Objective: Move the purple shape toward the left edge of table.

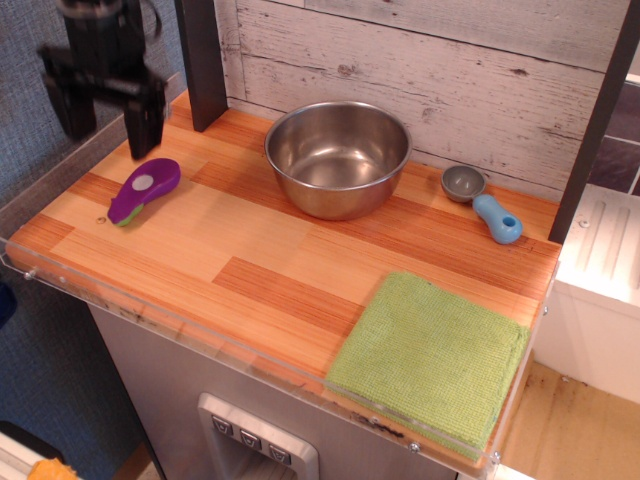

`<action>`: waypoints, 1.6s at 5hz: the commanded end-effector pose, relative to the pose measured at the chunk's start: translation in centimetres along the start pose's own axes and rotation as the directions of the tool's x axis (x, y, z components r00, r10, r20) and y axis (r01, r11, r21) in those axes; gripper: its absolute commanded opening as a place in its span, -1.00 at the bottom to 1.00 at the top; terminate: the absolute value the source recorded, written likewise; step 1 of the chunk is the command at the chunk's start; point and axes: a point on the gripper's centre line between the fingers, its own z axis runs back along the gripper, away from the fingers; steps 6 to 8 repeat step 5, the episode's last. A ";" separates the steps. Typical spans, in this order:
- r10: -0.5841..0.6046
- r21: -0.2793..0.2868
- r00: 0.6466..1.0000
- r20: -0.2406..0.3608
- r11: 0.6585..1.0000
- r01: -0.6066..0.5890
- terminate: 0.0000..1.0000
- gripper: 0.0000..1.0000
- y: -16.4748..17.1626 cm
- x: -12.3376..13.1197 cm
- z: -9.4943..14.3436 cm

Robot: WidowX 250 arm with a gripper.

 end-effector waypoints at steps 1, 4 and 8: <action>-0.012 -0.076 0.995 0.099 0.997 0.020 -1.00 1.00 -3.1 -1.4 4.6; -0.109 -0.127 0.990 0.085 0.985 0.119 -1.00 1.00 -3.7 -1.1 3.7; -0.109 -0.127 0.990 0.085 0.985 0.119 1.00 1.00 -3.7 -1.1 3.7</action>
